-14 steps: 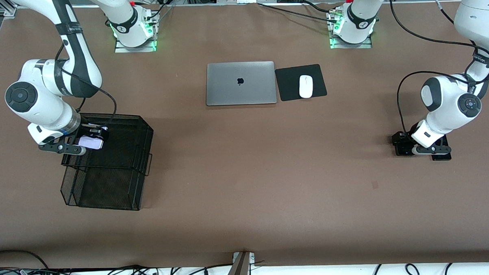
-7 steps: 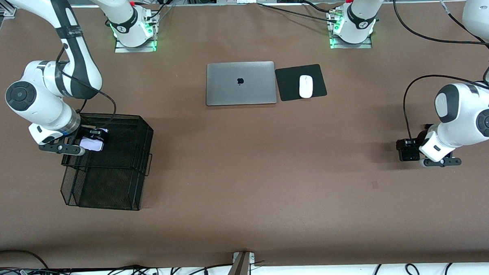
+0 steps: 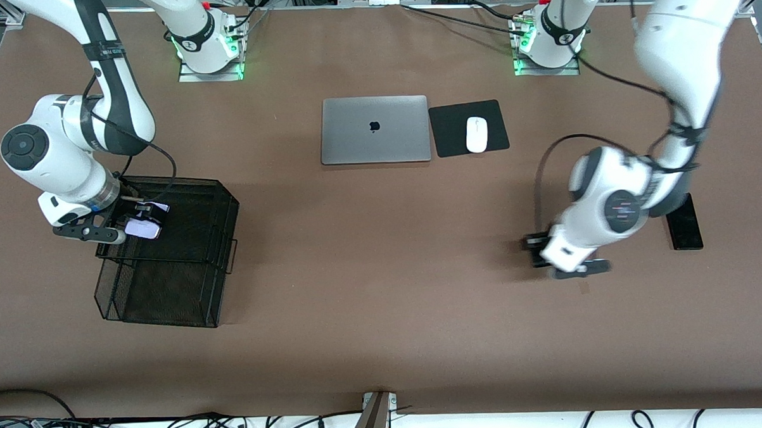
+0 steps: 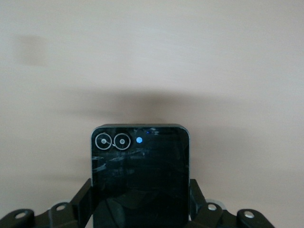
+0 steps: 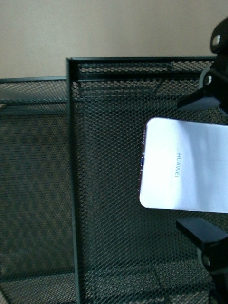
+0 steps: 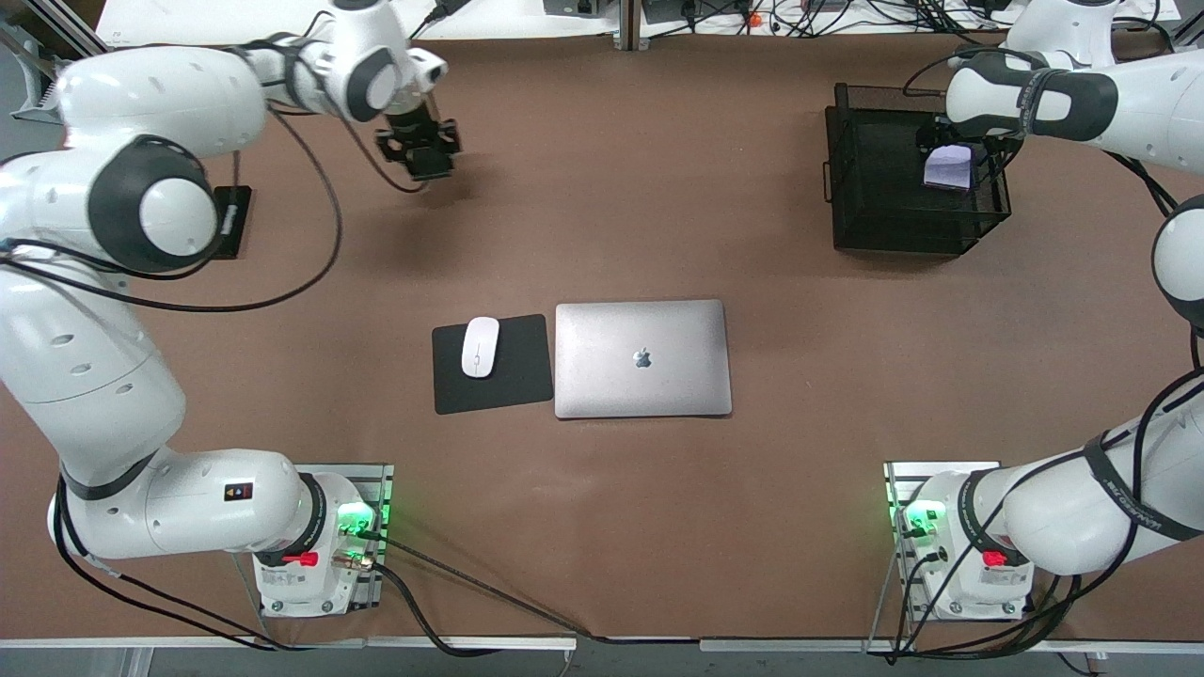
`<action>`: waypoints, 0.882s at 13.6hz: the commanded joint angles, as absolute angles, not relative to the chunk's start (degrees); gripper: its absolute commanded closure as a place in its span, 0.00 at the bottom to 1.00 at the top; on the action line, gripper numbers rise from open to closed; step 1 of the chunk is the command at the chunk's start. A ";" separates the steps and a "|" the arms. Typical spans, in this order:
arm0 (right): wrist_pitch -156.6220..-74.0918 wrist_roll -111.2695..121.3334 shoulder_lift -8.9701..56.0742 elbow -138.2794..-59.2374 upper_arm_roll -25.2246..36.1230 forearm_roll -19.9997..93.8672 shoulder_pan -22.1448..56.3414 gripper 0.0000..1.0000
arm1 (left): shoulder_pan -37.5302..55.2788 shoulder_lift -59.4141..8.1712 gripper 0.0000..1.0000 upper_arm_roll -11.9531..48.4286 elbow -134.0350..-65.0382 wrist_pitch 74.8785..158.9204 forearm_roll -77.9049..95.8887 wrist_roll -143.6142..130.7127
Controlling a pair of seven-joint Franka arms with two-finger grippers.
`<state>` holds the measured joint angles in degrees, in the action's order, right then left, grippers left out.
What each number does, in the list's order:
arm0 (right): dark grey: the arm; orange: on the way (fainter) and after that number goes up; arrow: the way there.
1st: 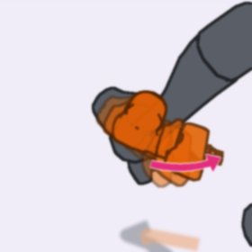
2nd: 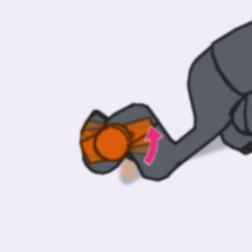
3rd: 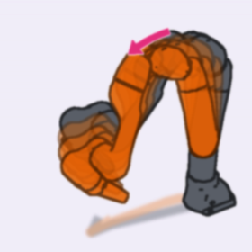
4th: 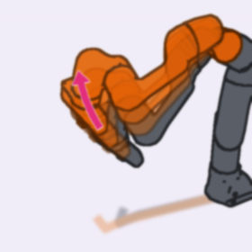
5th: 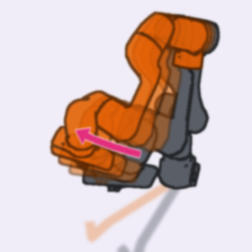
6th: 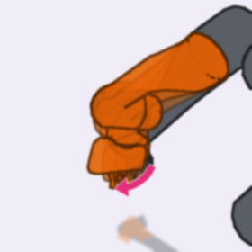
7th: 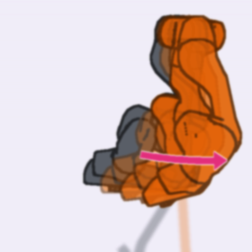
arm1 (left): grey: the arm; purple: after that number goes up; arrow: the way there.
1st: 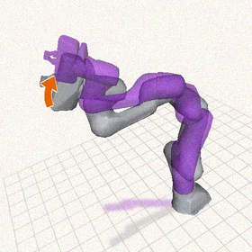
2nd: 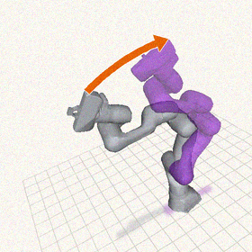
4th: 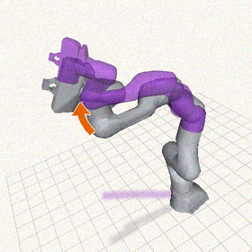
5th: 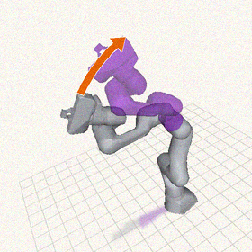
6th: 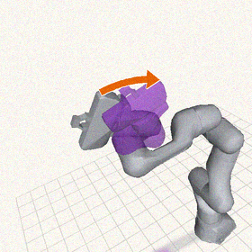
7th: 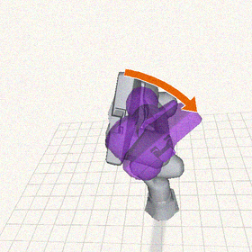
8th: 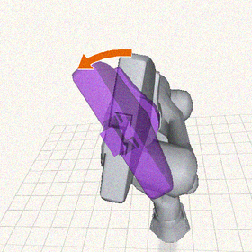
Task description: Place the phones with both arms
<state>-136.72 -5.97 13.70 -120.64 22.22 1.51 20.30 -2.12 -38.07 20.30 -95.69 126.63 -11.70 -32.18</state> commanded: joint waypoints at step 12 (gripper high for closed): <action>-110.39 -5.62 12.22 -99.67 20.83 4.83 20.92 0.01 | 31.71 -59.66 1.00 17.67 -59.09 125.95 -10.90 -52.12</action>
<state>-111.92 -5.74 12.27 -100.48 21.08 3.75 21.16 28.94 -54.51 19.18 -69.05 127.22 -11.61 -52.79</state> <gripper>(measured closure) 0.004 0.194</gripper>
